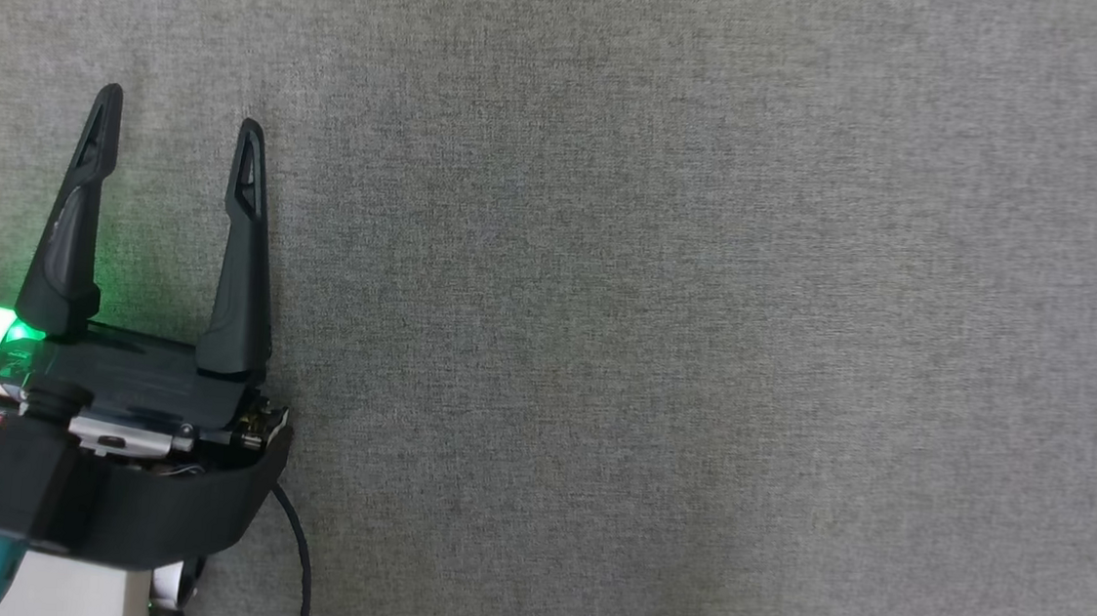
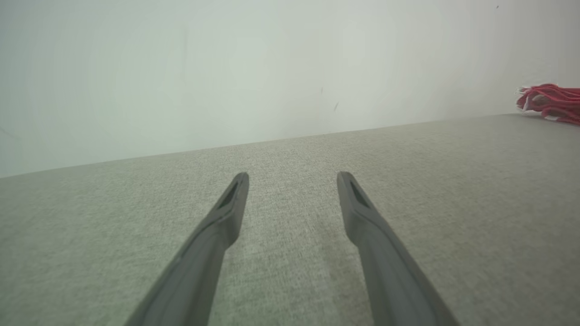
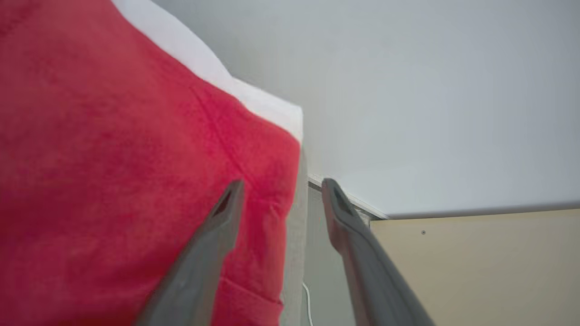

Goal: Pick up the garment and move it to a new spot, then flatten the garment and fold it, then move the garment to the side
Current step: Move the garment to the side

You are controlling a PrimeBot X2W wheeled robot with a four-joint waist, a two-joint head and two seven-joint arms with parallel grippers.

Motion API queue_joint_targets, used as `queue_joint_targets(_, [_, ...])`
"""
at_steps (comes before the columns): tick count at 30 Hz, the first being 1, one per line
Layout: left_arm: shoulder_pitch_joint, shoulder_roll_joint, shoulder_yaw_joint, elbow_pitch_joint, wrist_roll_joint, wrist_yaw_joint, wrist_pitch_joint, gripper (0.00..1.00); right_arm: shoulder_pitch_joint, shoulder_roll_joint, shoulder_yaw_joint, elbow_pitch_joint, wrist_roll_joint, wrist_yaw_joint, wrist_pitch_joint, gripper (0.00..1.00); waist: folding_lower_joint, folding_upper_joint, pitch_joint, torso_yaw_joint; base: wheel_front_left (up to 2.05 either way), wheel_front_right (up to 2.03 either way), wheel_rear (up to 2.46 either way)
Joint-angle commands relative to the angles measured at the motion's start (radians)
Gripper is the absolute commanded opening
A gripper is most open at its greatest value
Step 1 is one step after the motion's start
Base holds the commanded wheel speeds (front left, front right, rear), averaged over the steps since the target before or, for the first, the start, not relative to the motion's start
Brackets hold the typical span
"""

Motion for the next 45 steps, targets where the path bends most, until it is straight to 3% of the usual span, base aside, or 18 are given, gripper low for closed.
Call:
queue_joint_targets(1, [-0.001, 0.004, 0.011, 0.050, 0.007, 0.008, 0.008, 1.00, -0.011, 0.009, 0.007, 0.002, -0.026, -0.003, -0.024, 1.00, 0.0001, 0.0001, -0.021, -0.004, 0.00, 0.00, 0.00])
queue_joint_targets(5, [0.013, 0.001, 0.021, 0.060, -0.004, 0.013, 0.007, 1.00, -0.023, 0.034, 0.001, 0.015, -0.078, -0.003, -0.075, 1.00, 0.0001, 0.0001, -0.076, -0.006, 0.00, 0.00, 0.00])
queue_joint_targets(11, [0.059, -0.012, 0.036, 0.083, -0.020, 0.018, 0.004, 1.00, 0.025, 0.132, -0.084, 0.051, -0.035, -0.003, -0.205, 1.00, 0.0001, 0.0001, -0.197, 0.003, 0.00, 0.00, 0.00])
queue_joint_targets(17, [0.147, -0.020, 0.079, 0.107, -0.040, 0.029, 0.003, 1.00, 0.156, 0.254, -0.151, 0.068, 0.013, -0.003, -0.326, 1.00, 0.0001, 0.0001, -0.338, 0.016, 0.00, 0.00, 0.00])
queue_joint_targets(27, [0.284, -0.030, 0.129, 0.150, -0.057, 0.032, 0.003, 1.00, 0.432, 0.413, -0.279, 0.027, 0.033, -0.003, -0.418, 1.00, 0.0001, 0.0001, -0.532, 0.015, 0.00, 0.00, 0.00])
queue_joint_targets(31, [0.322, -0.036, 0.140, 0.160, -0.058, 0.031, 0.003, 1.00, 0.567, 0.475, -0.372, -0.031, 0.019, -0.003, -0.426, 1.00, 0.0001, 0.0001, -0.583, 0.014, 0.00, 0.00, 0.00])
queue_joint_targets(45, [0.380, -0.050, 0.162, 0.188, -0.064, 0.028, 0.003, 1.00, 1.030, 0.703, -0.678, -0.416, -0.139, -0.003, -0.425, 1.00, 0.0001, 0.0001, -0.670, -0.012, 0.00, 0.00, 0.00])
